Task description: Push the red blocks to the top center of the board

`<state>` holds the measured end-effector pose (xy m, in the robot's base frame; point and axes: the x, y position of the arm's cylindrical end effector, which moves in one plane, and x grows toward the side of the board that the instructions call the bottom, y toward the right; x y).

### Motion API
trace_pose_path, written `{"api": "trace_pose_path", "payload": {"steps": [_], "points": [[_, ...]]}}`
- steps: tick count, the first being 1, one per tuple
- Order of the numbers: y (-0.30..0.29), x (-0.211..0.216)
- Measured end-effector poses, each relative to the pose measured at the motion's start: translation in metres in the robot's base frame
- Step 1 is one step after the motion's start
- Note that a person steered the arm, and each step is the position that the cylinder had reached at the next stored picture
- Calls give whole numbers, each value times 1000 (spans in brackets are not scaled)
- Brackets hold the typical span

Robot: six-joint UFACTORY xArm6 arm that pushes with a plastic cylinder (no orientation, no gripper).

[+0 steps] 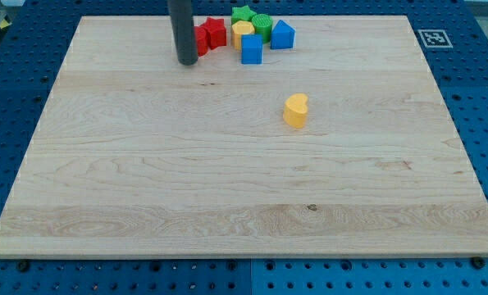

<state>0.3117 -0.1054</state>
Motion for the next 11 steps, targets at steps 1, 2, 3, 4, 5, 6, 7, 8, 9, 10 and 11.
{"api": "trace_pose_path", "payload": {"steps": [1,2,3,4,5,6,7,8,9,10,11], "points": [[-35,12],[-45,9],[-40,-13],[-34,-31],[-25,-31],[-1,-31],[27,-31],[31,-31],[15,-14],[13,24],[51,41]]}}
